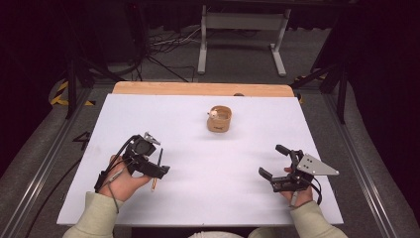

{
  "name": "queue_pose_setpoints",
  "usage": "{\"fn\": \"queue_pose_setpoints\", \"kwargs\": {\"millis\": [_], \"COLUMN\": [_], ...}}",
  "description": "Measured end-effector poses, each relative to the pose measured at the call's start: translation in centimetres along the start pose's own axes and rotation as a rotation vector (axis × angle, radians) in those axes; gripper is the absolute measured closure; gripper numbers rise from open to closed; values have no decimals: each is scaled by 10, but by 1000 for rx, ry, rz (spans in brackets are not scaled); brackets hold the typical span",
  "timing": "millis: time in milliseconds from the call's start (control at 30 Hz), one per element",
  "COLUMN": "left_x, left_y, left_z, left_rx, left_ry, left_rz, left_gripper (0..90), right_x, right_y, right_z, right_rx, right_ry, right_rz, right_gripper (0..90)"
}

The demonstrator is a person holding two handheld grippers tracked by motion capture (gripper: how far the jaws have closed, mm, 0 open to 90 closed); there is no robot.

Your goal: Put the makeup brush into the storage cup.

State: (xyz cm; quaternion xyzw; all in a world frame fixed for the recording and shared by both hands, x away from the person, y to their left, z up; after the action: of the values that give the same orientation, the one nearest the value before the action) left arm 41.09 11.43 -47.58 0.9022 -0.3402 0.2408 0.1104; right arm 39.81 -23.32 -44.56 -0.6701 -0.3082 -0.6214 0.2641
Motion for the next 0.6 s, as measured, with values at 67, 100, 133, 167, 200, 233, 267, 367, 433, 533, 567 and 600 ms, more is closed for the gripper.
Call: {"fn": "queue_pose_setpoints", "kwargs": {"millis": [67, 100, 133, 167, 200, 233, 267, 367, 433, 533, 567, 600], "left_x": [-2, -3, -3, -4, -4, -5, -6, -8, -9, -11, -12, -13], "left_y": [0, -1, -1, -1, -2, -3, -4, -6, -6, -6, -6, -7], "left_z": [3, 5, 6, 7, 8, 9, 10, 13, 16, 19, 21, 22], "left_rx": [3, 3, 2, 1, 9, 15, 17, 22, 21, 15, 17, 18], "left_ry": [-15, -24, -26, -30, -35, -41, -43, -53, -64, -76, -80, -85], "left_rz": [-4, -4, -11, -13, -15, -17, -21, -27, -28, -29, -29, -29], "left_gripper": [85, 88, 92, 99, 109, 118, 125, 141, 149, 157, 159, 162], "right_x": [0, 0, 0, -1, -1, -1, -1, -1, -1, -1, -1, -1], "right_y": [0, 0, 0, 0, 0, 0, 1, 0, 0, 0, 0, 0], "right_z": [0, 0, 0, 0, 0, 0, 0, 0, 0, 0, 0, 0], "right_rx": [1, 1, 3, 1, 0, 0, -1, 1, 2, 2, 3, 5], "right_ry": [0, -2, -3, -6, -5, -5, -5, -7, -8, -7, -6, -9], "right_rz": [3, 3, 4, 7, 8, 8, 7, 9, 7, 11, 10, 9], "right_gripper": [0, 0, 0, 0, 0, 0, 0, 0, 0, 0, 0, 0]}}
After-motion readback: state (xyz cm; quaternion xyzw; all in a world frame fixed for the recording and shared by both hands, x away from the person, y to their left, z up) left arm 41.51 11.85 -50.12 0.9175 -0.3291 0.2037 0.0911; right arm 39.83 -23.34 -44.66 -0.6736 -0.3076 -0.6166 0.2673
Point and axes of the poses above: each handheld gripper's, and its own axes: z roughly forward along the jaws, x roughly out of its top, y roughly to its right, the point moved 10 cm from there along z, roughly forward along the jaws, and after that the axes turned 2 degrees about y, right-handed, at the moved point
